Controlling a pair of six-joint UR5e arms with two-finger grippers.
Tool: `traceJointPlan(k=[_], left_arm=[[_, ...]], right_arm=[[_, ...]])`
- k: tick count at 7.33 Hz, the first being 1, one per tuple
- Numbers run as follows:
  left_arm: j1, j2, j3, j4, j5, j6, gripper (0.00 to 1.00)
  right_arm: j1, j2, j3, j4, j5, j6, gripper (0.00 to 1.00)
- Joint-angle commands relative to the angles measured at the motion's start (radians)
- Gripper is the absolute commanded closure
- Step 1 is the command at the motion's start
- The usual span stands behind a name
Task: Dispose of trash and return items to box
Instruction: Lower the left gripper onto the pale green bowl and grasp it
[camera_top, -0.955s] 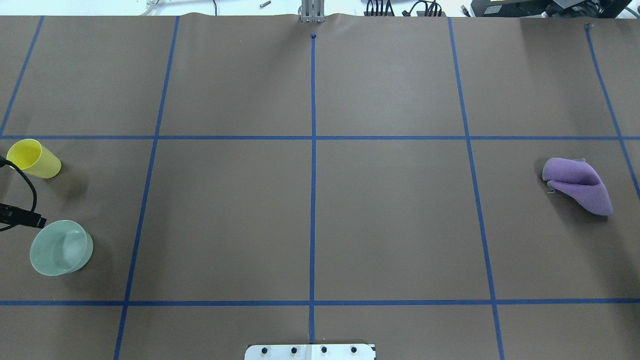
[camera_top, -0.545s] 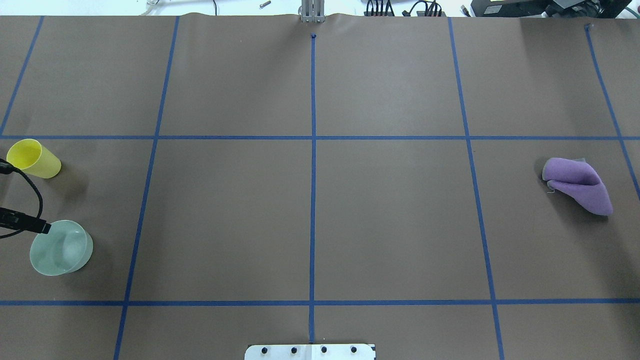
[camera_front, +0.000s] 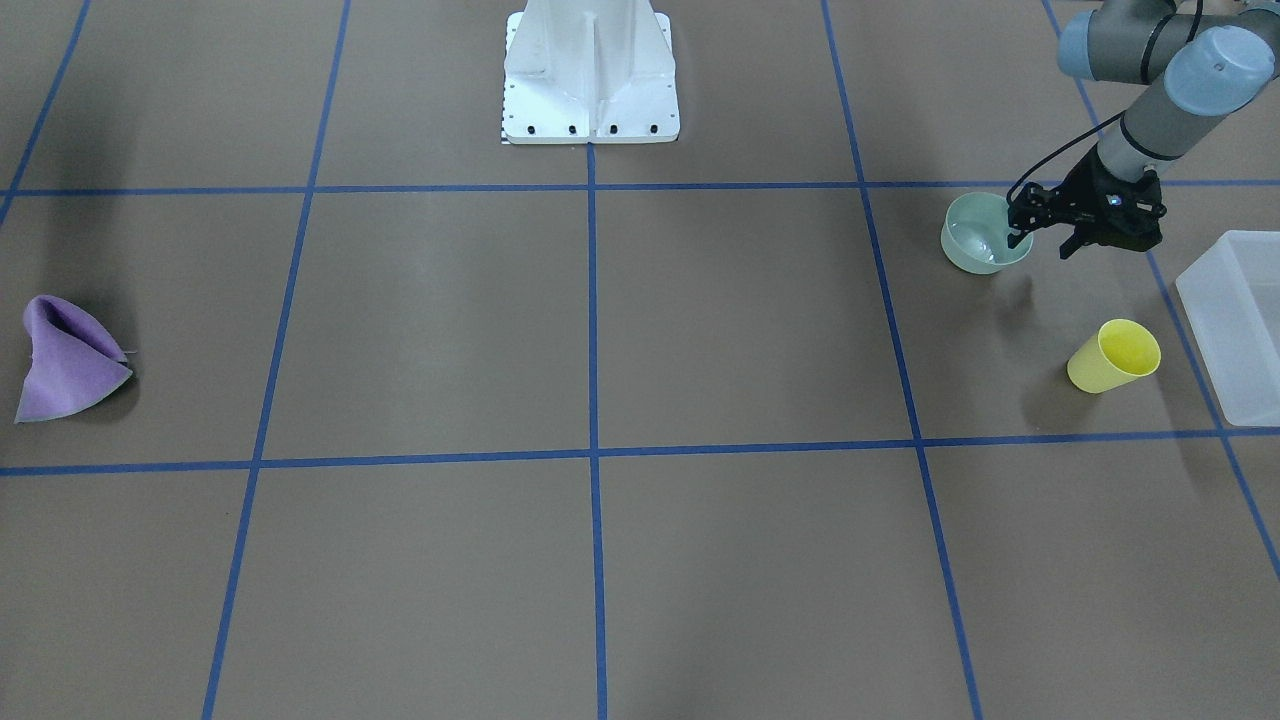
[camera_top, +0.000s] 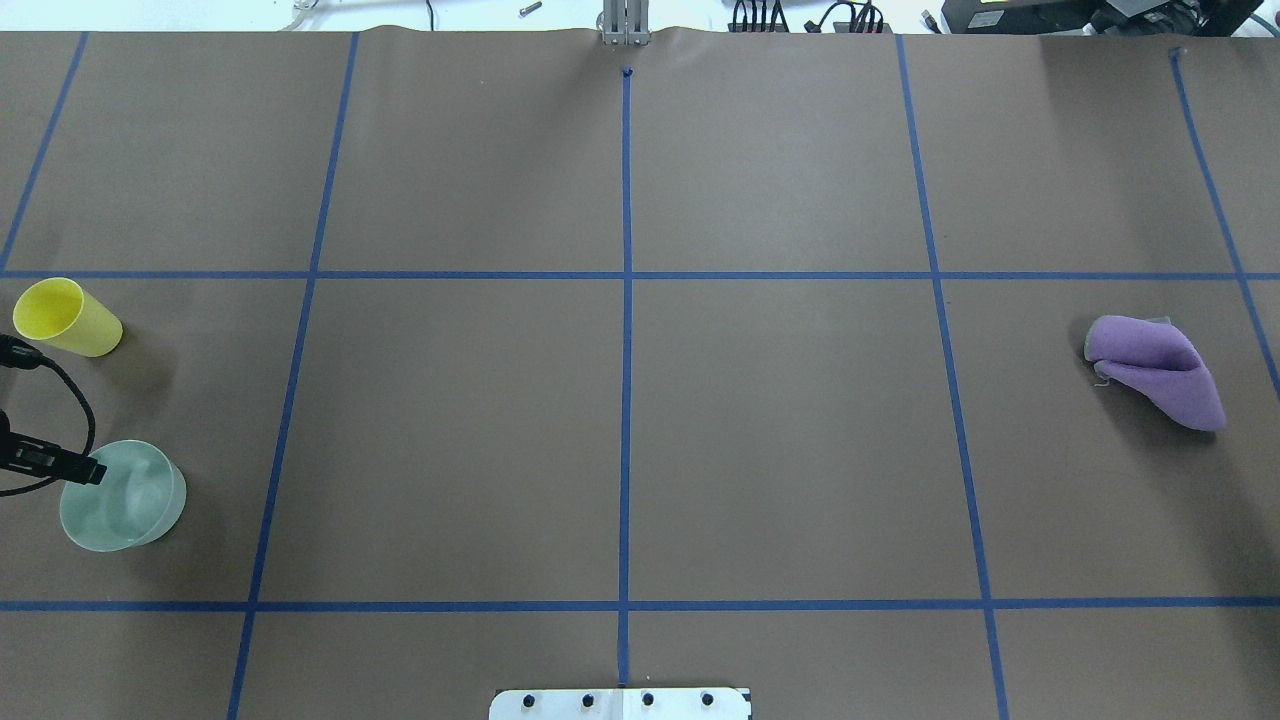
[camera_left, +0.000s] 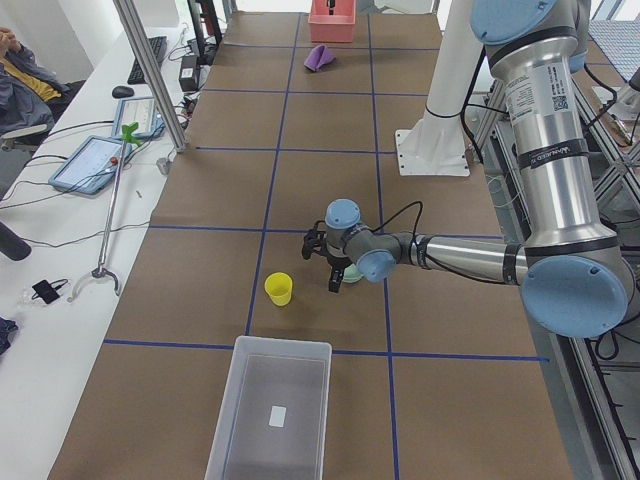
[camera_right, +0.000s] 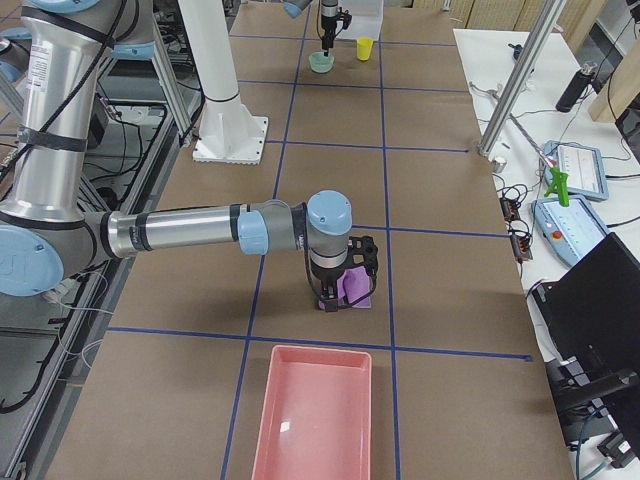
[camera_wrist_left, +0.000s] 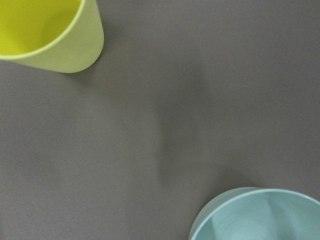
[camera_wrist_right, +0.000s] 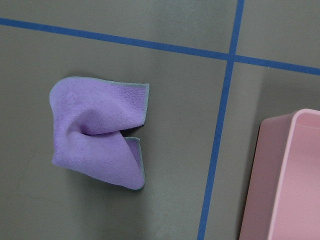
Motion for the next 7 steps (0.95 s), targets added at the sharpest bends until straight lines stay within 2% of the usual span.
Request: traceJointPlan(k=[1,2,5,6,7], left_arm=[[0.001,0.000,0.028,-0.043,-0.007,-0.005,0.79],[0.001,0.002,0.024,-0.045,-0.010,-0.007,1.00],[-0.014,-0.006,0.006,-0.043,-0.153,-0.133,1.00],[-0.083,-0.005,-0.028,-0.025,-0.256,-0.131,1.00],[-0.225,-0.012,-0.012,0.008,-0.345,-0.096,1.00]], right_arm=[[-0.001,0.000,0.000,0.001,0.000,0.000,0.00],[-0.001,0.000,0.001,0.001,0.002,0.000,0.00],[-0.004,0.000,0.000,0.001,0.000,0.000,0.00],[-0.008,0.002,-0.005,0.001,0.000,0.000,0.00],[-0.010,0.011,-0.018,0.001,0.000,0.000,0.00]])
